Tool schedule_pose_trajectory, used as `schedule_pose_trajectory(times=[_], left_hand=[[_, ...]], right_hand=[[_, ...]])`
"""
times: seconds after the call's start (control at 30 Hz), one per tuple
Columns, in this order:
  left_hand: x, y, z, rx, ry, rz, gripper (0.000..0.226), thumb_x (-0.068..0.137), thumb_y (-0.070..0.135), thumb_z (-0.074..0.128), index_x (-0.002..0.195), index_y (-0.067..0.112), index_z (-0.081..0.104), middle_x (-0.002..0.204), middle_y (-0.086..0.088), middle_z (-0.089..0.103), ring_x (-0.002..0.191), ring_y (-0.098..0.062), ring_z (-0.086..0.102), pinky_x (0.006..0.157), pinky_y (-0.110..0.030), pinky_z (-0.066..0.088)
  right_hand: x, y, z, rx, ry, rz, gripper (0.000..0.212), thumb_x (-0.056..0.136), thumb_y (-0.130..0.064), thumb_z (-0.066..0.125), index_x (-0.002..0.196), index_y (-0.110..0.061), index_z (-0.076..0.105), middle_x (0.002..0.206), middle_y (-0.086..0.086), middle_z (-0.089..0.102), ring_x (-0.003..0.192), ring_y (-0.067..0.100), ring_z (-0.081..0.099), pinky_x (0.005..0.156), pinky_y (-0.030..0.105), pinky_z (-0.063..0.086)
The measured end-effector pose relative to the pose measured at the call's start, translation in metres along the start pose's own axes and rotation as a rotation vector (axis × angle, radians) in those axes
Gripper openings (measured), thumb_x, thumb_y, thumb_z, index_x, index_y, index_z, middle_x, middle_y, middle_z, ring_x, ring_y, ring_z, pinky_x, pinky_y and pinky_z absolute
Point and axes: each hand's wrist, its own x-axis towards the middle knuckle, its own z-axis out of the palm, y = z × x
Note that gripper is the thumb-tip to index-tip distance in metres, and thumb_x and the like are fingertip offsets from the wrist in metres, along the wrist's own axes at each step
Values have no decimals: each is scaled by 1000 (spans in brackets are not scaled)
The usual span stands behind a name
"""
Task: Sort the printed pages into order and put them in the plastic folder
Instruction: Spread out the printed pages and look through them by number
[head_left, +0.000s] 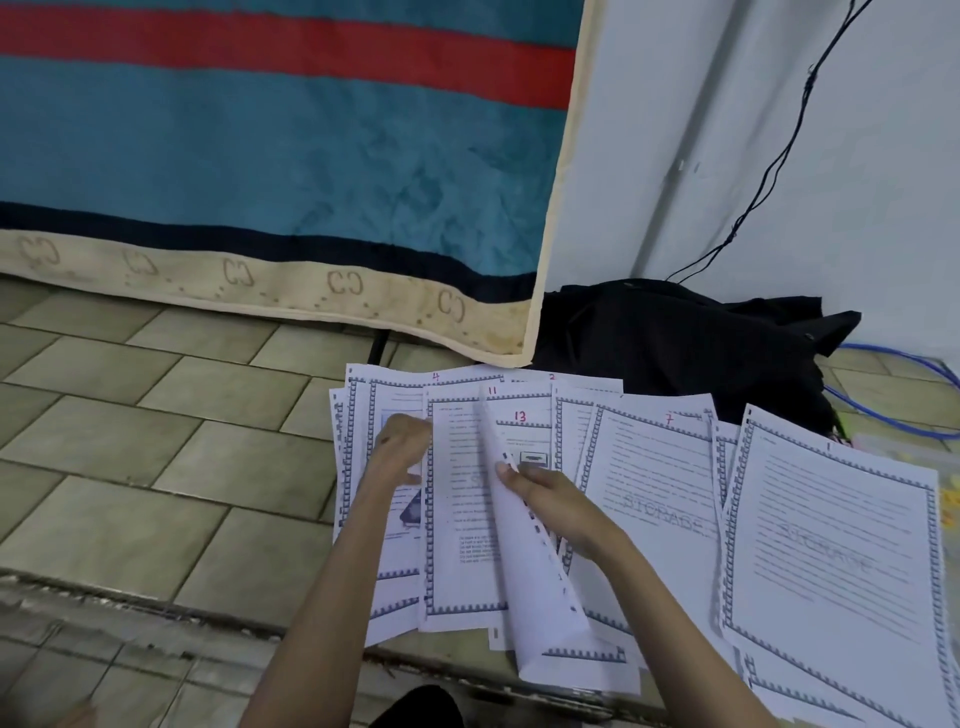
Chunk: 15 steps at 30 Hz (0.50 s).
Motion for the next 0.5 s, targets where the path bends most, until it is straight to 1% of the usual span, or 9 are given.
schedule_pose_trajectory(times=[0.03,0.1,0.17,0.2,0.23,0.27,0.33,0.4,0.5], left_hand=[[3,-5,0,17,2,12,18,93,13,52,81,1,55,87,-12,56,76,-19,52,81,-42,53],[2,-9,0,42,16,38,31,93,11,52,64,11,41,80,-11,51,70,-20,50,72,-36,52],[-3,-12,0,-20,-10,11,29,93,11,55,66,12,44,80,-12,54,70,-22,53,61,-29,49],[-3,-14,0,-52,-39,-1,23,92,12,56,71,9,50,82,-13,57,72,-24,54,59,-28,48],[-3,-17,0,-58,-71,-9,16,92,14,57,78,7,55,85,-14,58,75,-25,55,61,-28,49],[-5,-20,0,-72,-97,-8,12,92,16,57,86,5,58,87,-14,61,76,-25,57,63,-29,50],[-6,-26,-2,-144,-150,-14,19,94,19,55,101,3,59,92,-15,65,79,-26,61,70,-34,54],[-5,-30,-4,-237,-223,-31,24,97,21,50,109,2,58,95,-14,68,81,-26,64,72,-36,55],[-7,-34,-8,-332,-292,-24,24,98,10,46,114,-3,56,95,-14,66,82,-23,64,64,-30,58]], right_hand=[[-1,2,3,-47,-8,-21,42,96,-48,42,114,-13,60,101,-5,55,95,12,53,87,24,37],[0,4,12,-141,48,-46,36,96,-47,41,79,-16,51,76,-2,44,71,10,46,70,25,34],[3,7,20,-188,95,-105,45,96,-44,46,60,-17,37,65,-4,36,59,8,39,63,26,32],[5,7,23,-198,93,-135,42,95,-45,47,59,-23,44,68,-7,41,63,6,43,69,27,37],[7,10,26,-219,83,-156,32,93,-50,47,70,-30,58,81,-7,52,79,6,51,82,30,41],[8,11,29,-261,66,-153,32,91,-54,47,92,-30,68,103,-3,57,102,11,52,98,32,38],[10,13,33,-364,119,-114,50,89,-56,48,122,-21,61,132,4,46,127,22,39,110,32,28],[13,17,40,-468,175,-112,54,90,-55,47,129,-18,55,136,4,40,128,27,34,106,33,29],[14,17,45,-540,191,-105,57,93,-56,40,135,-18,49,136,4,37,127,30,30,105,38,30]])
